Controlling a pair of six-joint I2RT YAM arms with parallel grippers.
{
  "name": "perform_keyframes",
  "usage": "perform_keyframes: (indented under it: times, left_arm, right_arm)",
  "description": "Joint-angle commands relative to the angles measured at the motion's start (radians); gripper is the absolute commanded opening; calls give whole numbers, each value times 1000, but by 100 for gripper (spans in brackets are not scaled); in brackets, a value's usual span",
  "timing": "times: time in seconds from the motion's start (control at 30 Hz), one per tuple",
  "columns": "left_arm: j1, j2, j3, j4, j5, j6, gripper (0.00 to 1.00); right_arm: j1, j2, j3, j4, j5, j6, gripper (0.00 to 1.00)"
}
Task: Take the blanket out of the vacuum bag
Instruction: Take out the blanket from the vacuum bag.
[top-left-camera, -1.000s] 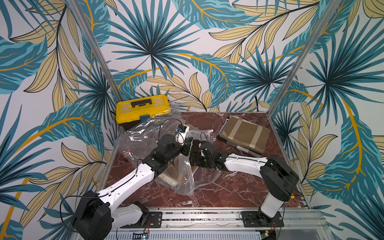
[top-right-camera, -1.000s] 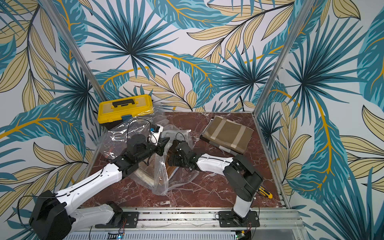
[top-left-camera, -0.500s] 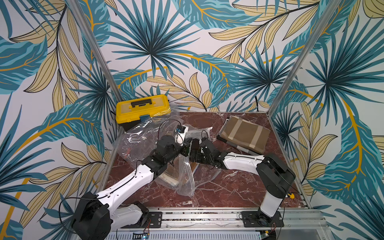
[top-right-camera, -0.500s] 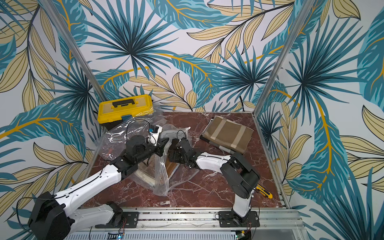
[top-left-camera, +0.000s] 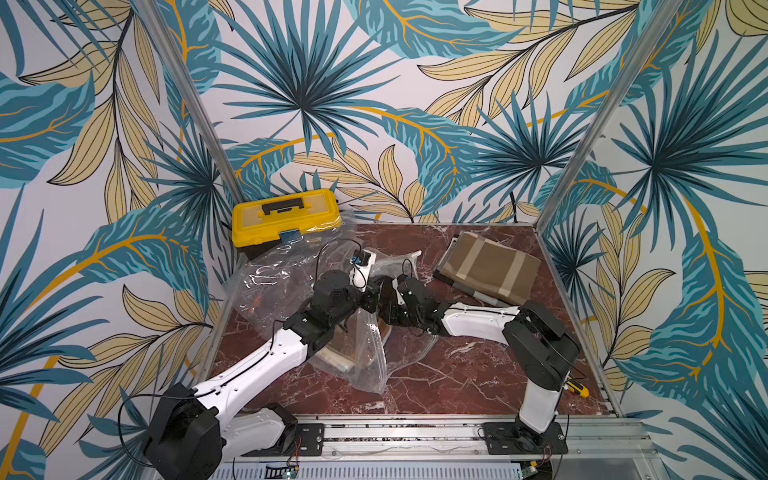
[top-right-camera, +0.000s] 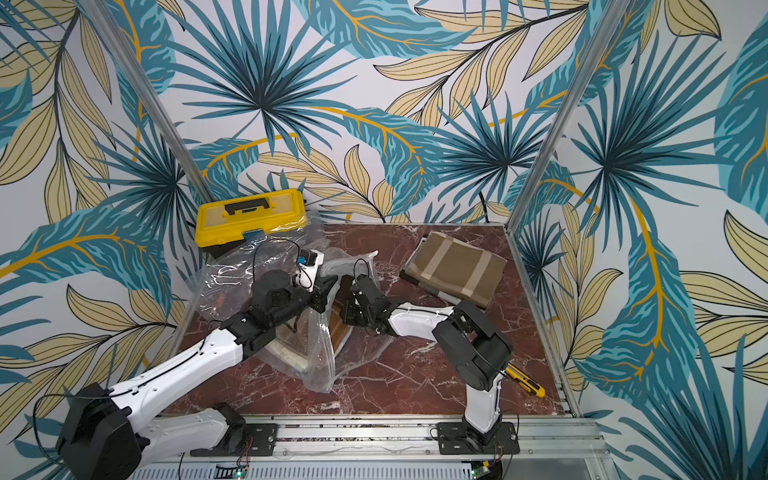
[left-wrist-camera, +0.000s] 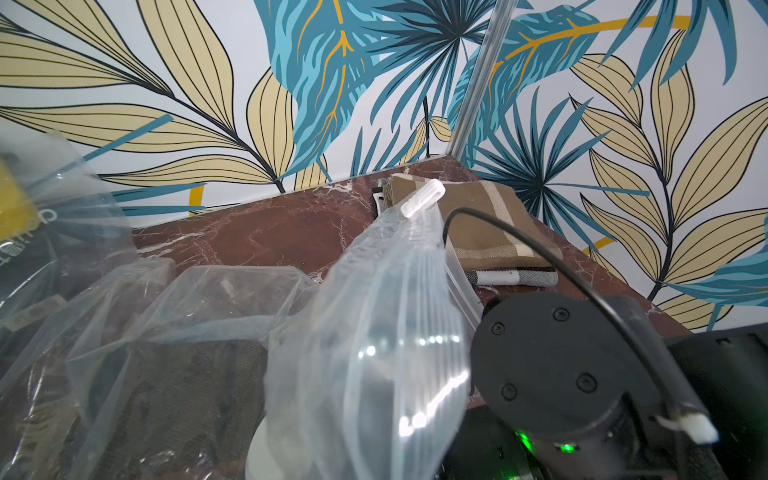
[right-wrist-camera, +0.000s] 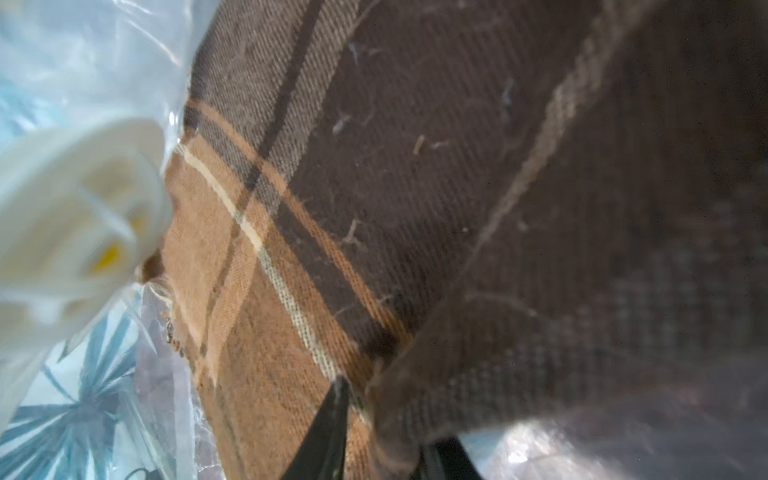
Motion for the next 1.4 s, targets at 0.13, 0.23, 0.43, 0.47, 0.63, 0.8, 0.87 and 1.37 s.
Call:
perform_keyframes:
  times: [0.13, 0.23, 0.43, 0.47, 0.63, 0.8, 0.87, 1.37]
  left_arm:
    - [2, -1, -23, 29, -5, -8, 0]
    - [2, 10, -25, 35, -3, -11, 0]
    - [2, 24, -38, 62, 2, -20, 0]
    - [2, 24, -39, 64, 0, -20, 0]
    - [3, 25, -40, 56, -15, -6, 0]
    - [2, 39, -41, 61, -16, -7, 0]
    - [1, 49, -41, 71, -11, -9, 0]
    - [1, 71, -25, 63, 1, -12, 0]
  right_arm:
    - [1, -41, 26, 2, -22, -40, 0]
    - [0, -92, 53, -62, -5, -81, 0]
    - [0, -159, 79, -124, -13, -70, 0]
    - [1, -174, 83, -142, -11, -64, 0]
    - [4, -280, 19, -185, -14, -1, 0]
    - [34, -418, -87, -291, 109, 32, 0]
    - [35, -453, -146, -301, 163, 35, 0]
    - [34, -297, -223, -232, 255, -2, 43]
